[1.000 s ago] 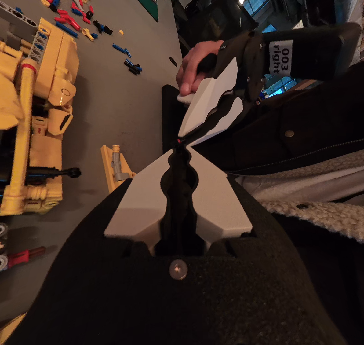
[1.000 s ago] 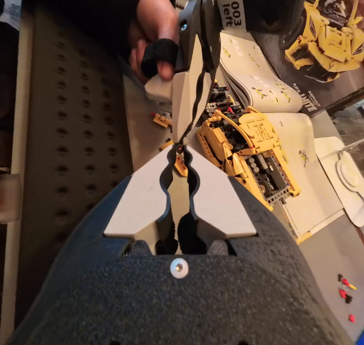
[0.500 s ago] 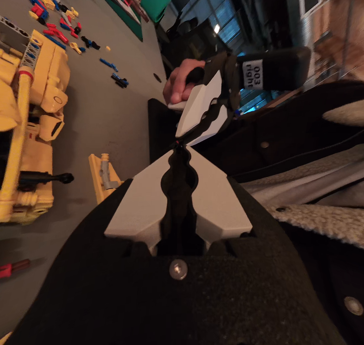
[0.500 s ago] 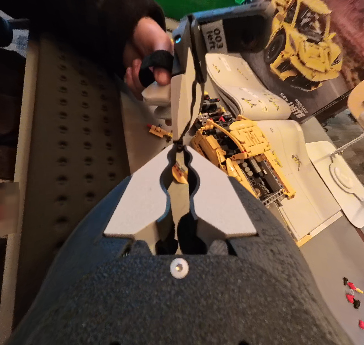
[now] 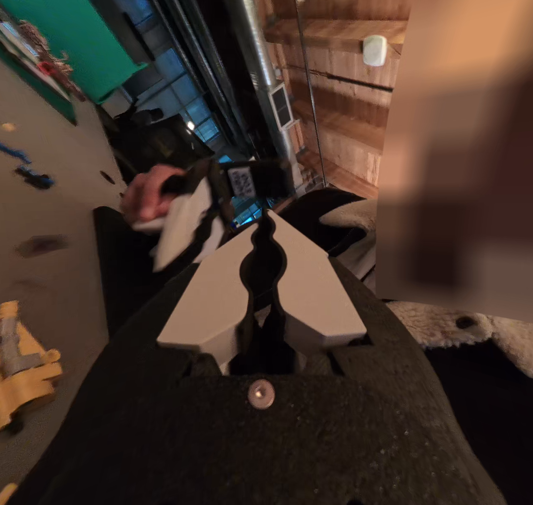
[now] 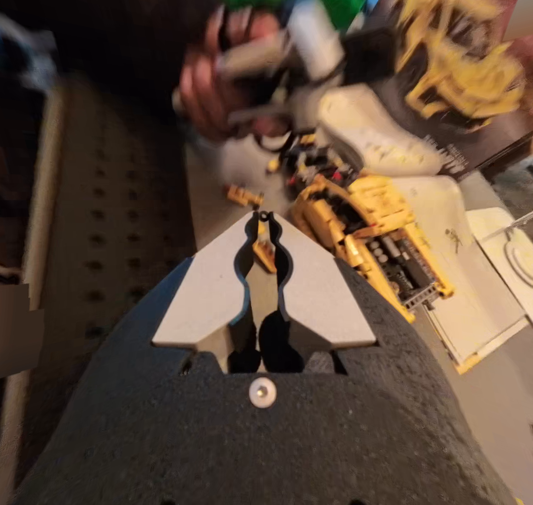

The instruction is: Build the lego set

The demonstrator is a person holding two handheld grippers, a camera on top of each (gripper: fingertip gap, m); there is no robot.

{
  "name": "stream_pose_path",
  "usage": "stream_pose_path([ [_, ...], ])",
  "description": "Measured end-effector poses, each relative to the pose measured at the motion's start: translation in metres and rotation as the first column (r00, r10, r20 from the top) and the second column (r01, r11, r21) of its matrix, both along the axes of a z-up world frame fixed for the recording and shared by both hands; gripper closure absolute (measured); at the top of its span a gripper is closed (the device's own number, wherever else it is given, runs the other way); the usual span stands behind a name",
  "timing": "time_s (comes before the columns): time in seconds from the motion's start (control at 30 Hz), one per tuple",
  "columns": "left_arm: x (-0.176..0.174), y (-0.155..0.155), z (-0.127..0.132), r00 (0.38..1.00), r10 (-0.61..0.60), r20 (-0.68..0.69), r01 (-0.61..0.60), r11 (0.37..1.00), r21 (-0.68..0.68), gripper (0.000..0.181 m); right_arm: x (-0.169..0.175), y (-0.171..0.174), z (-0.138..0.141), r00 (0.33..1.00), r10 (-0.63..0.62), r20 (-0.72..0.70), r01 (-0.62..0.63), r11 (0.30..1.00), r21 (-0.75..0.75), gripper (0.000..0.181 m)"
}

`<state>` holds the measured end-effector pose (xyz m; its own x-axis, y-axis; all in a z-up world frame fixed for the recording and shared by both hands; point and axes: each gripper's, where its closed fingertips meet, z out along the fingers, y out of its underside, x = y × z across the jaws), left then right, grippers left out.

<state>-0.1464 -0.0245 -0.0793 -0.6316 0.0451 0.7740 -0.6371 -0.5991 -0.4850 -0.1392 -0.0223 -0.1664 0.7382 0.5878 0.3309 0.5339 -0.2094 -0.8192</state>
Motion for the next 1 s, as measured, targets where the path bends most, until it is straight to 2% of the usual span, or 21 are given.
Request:
stream_pose_path([
  [0.03,0.002,-0.010,-0.010,1.000,0.008,-0.016,-0.006,0.992,0.124,0.181,-0.003,0.003,-0.005,0.997,-0.015,0.077,0.012,0.999,0.049,0.175],
  [0.07,0.005,-0.016,-0.031,0.999,0.046,-0.027,-0.036,0.953,0.300,0.181,0.004,0.008,0.017,0.993,-0.087,0.082,0.067,0.974,0.215,0.175],
  [0.1,0.005,-0.014,-0.033,0.998,0.064,-0.019,-0.054,0.944,0.327,0.181,0.018,0.009,0.039,0.989,-0.146,0.028,0.130,0.940,0.314,0.176],
  [0.13,0.004,-0.007,-0.031,0.997,0.078,-0.023,-0.067,0.951,0.301,0.181,0.030,0.009,0.037,0.987,-0.161,0.000,0.157,0.961,0.227,0.176],
  [0.17,0.008,0.004,-0.038,0.992,0.126,-0.027,-0.109,0.930,0.352,0.181,0.034,0.005,0.025,0.990,-0.134,-0.036,0.137,0.988,0.073,0.175],
  [0.2,0.012,0.014,-0.047,0.984,0.178,-0.028,-0.150,0.893,0.424,0.181,0.032,-0.003,0.024,0.987,-0.104,-0.123,0.106,0.994,0.009,0.175],
  [0.23,0.014,0.022,-0.053,0.977,0.211,-0.029,-0.174,0.869,0.463,0.181,0.034,-0.010,0.027,0.983,-0.097,-0.155,0.103,0.994,0.032,0.175],
  [0.3,0.018,0.028,-0.063,0.968,0.246,-0.045,-0.189,0.840,0.508,0.181,0.057,-0.015,0.014,0.978,-0.186,-0.095,0.188,0.982,0.012,0.175],
  [0.4,0.022,0.028,-0.074,0.962,0.269,-0.044,-0.196,0.795,0.574,0.181,0.067,-0.016,-0.003,0.953,-0.258,-0.158,0.253,0.966,-0.049,0.175],
  [0.47,0.025,0.028,-0.080,0.956,0.291,-0.028,-0.211,0.754,0.621,0.181,0.069,-0.016,-0.019,0.951,-0.289,-0.108,0.282,0.957,-0.071,0.175],
  [0.53,0.027,0.028,-0.085,0.954,0.298,-0.021,-0.213,0.728,0.652,0.181,0.074,-0.019,-0.043,0.950,-0.312,-0.003,0.308,0.938,-0.156,0.175],
  [0.63,0.028,0.025,-0.080,0.955,0.295,-0.003,-0.225,0.735,0.639,0.181,0.077,-0.024,-0.064,0.953,-0.298,0.059,0.303,0.917,-0.259,0.175],
  [0.87,0.028,0.024,-0.084,0.956,0.295,0.002,-0.223,0.716,0.661,0.181,0.074,-0.031,-0.079,0.961,-0.271,0.063,0.274,0.888,-0.368,0.174],
  [1.0,0.026,0.020,-0.086,0.960,0.278,-0.001,-0.204,0.709,0.675,0.181,0.074,-0.031,-0.080,0.961,-0.273,0.048,0.270,0.884,-0.382,0.174],
])
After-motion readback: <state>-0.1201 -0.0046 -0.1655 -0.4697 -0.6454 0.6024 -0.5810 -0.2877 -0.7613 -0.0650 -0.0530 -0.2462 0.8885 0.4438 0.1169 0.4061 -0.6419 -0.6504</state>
